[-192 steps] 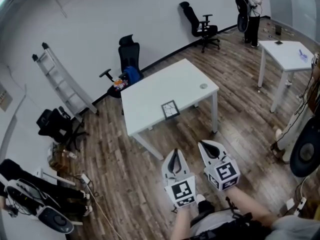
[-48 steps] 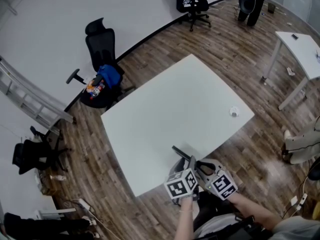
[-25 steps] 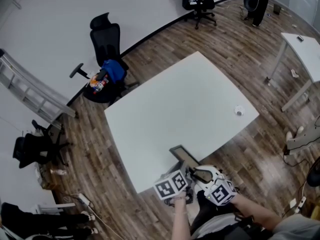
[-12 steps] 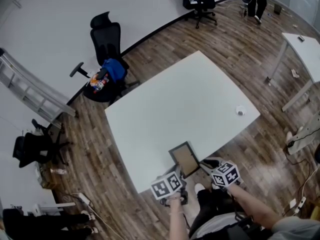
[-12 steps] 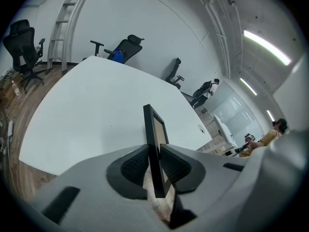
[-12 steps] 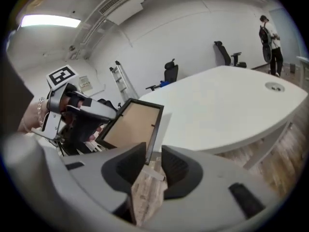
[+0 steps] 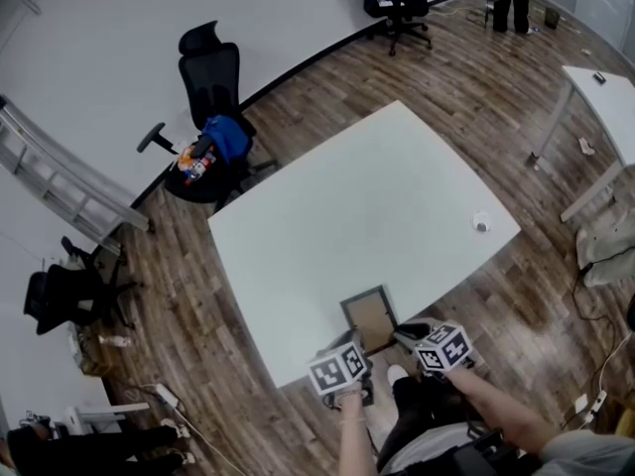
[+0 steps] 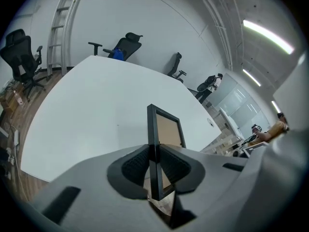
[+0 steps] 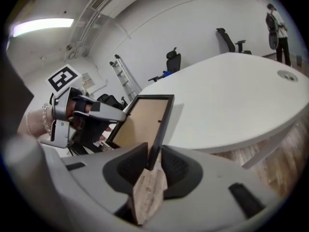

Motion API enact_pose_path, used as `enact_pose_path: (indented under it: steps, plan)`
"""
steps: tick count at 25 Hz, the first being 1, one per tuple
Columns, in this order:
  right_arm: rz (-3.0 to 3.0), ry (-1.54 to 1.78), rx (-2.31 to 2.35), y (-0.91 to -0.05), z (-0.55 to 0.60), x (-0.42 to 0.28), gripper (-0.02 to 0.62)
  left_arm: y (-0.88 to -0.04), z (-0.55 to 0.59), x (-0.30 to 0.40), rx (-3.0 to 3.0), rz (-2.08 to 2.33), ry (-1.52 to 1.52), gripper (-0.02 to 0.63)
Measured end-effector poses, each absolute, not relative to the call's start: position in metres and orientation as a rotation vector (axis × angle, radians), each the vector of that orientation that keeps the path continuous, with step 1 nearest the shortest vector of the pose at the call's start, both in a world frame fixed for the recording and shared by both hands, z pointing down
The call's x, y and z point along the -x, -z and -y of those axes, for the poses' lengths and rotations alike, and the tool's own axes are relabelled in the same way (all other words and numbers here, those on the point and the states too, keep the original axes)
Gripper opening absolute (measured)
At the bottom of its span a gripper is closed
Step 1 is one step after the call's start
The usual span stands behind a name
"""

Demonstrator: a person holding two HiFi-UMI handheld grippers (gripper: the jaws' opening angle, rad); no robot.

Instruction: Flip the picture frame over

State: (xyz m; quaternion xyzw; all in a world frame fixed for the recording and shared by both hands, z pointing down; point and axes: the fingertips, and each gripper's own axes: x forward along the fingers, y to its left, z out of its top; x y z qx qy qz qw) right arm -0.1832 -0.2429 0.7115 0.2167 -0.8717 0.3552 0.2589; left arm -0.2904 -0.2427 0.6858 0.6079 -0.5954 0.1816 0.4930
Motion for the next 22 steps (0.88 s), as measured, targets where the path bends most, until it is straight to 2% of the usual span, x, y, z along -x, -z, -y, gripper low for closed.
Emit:
enact_pose_path:
  steps: [9, 14, 22]
  plan:
    - [2.257, -0.909, -0.659, -0.711, 0.252, 0.189, 0.078, -0.703, 0.255, 0.299, -1.471, 1.529, -0.538, 0.069]
    - [2.182, -0.914, -0.702, -0.713, 0.259, 0.194, 0.078, -0.713, 0.250, 0.305, -1.494, 1.605, -0.735, 0.069]
    - [2.185, -0.916, -0.726, -0.710, 0.266, 0.193, 0.076, -0.712, 0.255, 0.300, -1.536, 1.678, -0.719, 0.060]
